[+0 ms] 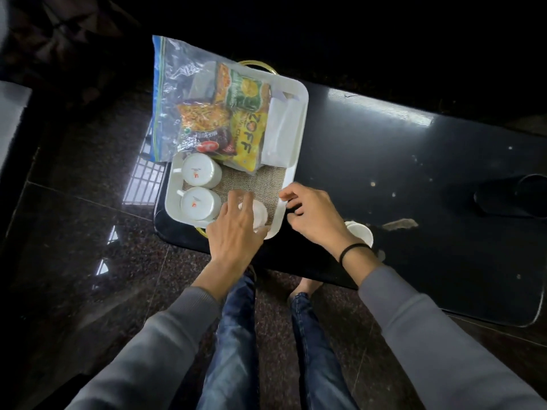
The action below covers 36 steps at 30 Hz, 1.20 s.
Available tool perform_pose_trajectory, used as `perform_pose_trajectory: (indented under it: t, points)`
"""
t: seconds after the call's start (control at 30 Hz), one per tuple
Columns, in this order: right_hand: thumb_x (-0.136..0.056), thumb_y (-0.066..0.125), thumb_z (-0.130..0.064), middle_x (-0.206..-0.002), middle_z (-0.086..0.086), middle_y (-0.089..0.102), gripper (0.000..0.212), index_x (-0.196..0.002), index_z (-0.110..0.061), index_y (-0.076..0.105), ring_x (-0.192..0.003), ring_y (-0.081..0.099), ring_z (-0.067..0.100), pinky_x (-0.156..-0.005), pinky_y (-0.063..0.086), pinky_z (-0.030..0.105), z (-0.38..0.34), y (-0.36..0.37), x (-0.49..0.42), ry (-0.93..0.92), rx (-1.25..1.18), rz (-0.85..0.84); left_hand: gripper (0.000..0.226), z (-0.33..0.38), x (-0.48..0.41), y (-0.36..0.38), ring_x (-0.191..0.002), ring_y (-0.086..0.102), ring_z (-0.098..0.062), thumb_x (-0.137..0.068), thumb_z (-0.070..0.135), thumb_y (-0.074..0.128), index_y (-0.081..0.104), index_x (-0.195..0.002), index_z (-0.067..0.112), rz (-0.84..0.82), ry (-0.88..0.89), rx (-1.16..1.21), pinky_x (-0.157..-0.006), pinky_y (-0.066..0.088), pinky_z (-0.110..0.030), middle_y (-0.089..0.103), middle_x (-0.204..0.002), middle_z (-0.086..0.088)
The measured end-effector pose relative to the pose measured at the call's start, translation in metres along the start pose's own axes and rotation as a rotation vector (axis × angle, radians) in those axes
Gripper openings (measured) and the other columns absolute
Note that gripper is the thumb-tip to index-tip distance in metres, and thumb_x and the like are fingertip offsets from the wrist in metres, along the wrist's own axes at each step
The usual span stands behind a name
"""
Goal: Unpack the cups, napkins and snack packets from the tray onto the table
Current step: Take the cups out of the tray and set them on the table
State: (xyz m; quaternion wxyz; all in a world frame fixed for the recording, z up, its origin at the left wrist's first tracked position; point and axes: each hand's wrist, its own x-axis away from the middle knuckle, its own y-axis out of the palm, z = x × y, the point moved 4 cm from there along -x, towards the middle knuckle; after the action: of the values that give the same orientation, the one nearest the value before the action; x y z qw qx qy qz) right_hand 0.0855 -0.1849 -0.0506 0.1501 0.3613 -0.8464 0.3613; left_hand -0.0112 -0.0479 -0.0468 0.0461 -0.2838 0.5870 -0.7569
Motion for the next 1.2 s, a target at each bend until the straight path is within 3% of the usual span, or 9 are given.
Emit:
perform_pose_trajectory:
  t: [0.1, 0.23, 0.43, 0.57, 0.73, 0.87, 1.0, 1.1, 1.2]
  points:
    - [-0.092, 0.067, -0.021, -0.112, -0.001, 0.07, 0.023, -0.114, -0.019, 0.066, -0.094, 0.067, 0.013, -0.076, 0.057, 0.025, -0.007, 0.032, -0.011, 0.141, -0.075, -0.042, 0.076, -0.01, -0.007, 0.007, -0.111, 0.063, -0.027, -0.081, 0.056, 0.075, 0.042, -0.139, 0.02, -0.069, -0.011, -0.047, -0.06, 0.039, -0.034, 0.047, -0.136, -0.003]
    - [-0.094, 0.057, -0.036, -0.11, -0.003, 0.069, 0.022, -0.11, -0.024, 0.066, -0.084, 0.064, 0.011, -0.055, 0.043, 0.016, -0.01, 0.052, -0.016, 0.289, -0.119, -0.021, 0.076, -0.013, -0.016, 0.015, -0.112, 0.065, -0.028, -0.084, 0.051, 0.073, 0.037, -0.143, 0.018, -0.152, -0.006, -0.019, -0.066, 0.038, -0.035, 0.056, -0.131, -0.004]
    - [-0.094, 0.06, -0.039, -0.11, -0.007, 0.071, 0.023, -0.11, -0.025, 0.07, -0.092, 0.071, 0.013, -0.08, 0.057, 0.027, -0.01, 0.034, -0.004, 0.265, -0.266, -0.006, 0.07, -0.009, -0.018, 0.001, -0.108, 0.062, -0.026, -0.075, 0.059, 0.075, 0.054, -0.126, 0.017, -0.072, -0.025, 0.082, -0.068, 0.038, -0.034, 0.067, -0.115, -0.002]
    - [-0.09, 0.058, -0.057, -0.098, -0.015, 0.074, 0.031, -0.102, -0.033, 0.073, -0.092, 0.067, -0.002, -0.079, 0.052, 0.02, -0.007, 0.003, 0.011, 0.222, -0.384, 0.045, 0.068, 0.005, -0.013, -0.017, -0.087, 0.064, -0.025, -0.069, 0.076, 0.068, 0.062, -0.105, 0.019, -0.005, -0.092, 0.211, -0.065, 0.042, -0.033, 0.062, -0.089, 0.002]
    - [-0.091, 0.059, -0.059, -0.1, -0.014, 0.076, 0.031, -0.097, -0.033, 0.075, -0.101, 0.068, -0.002, -0.092, 0.049, 0.024, 0.009, -0.044, 0.035, 0.158, -0.566, 0.081, 0.061, 0.045, -0.015, -0.019, -0.054, 0.056, -0.009, -0.069, 0.078, 0.066, 0.064, -0.07, 0.017, -0.268, -0.16, 0.863, -0.056, 0.044, -0.032, 0.064, -0.061, 0.01]
    - [-0.086, 0.073, -0.048, -0.113, -0.002, 0.075, 0.034, -0.113, -0.026, 0.073, -0.112, 0.069, 0.014, -0.103, 0.053, 0.041, 0.038, -0.08, 0.061, 0.136, -0.78, 0.088, 0.075, 0.1, -0.006, -0.009, -0.05, 0.05, -0.013, -0.072, 0.075, 0.065, 0.079, -0.089, 0.003, -0.536, -0.291, 1.235, -0.048, 0.044, -0.03, 0.067, -0.069, -0.008]
    - [-0.076, 0.084, -0.043, -0.117, -0.005, 0.073, 0.048, -0.12, -0.032, 0.068, -0.11, 0.07, 0.012, -0.096, 0.058, 0.039, 0.076, -0.106, 0.095, 0.147, -0.797, 0.13, 0.063, 0.157, 0.008, 0.008, -0.048, 0.055, -0.01, -0.082, 0.076, 0.058, 0.078, -0.088, 0.016, -0.759, -0.275, 1.302, -0.044, 0.047, -0.024, 0.069, -0.068, -0.003]
    - [-0.069, 0.084, -0.053, -0.113, -0.015, 0.071, 0.05, -0.115, -0.044, 0.066, -0.104, 0.066, -0.002, -0.088, 0.061, 0.034, 0.107, -0.12, 0.124, 0.197, -0.641, 0.241, 0.069, 0.189, 0.023, 0.021, -0.056, 0.063, -0.013, -0.082, 0.078, 0.057, 0.077, -0.098, 0.013, -0.862, -0.239, 1.227, -0.049, 0.052, -0.026, 0.074, -0.077, -0.007]
    - [-0.067, 0.081, -0.061, -0.108, -0.019, 0.07, 0.05, -0.111, -0.044, 0.065, -0.1, 0.065, -0.003, -0.084, 0.055, 0.023, 0.135, -0.127, 0.147, 0.293, -0.425, 0.381, 0.064, 0.206, 0.033, 0.033, -0.065, 0.073, -0.021, -0.092, 0.068, 0.054, 0.075, -0.099, 0.008, -0.855, -0.226, 1.092, -0.053, 0.059, -0.029, 0.079, -0.085, -0.012]
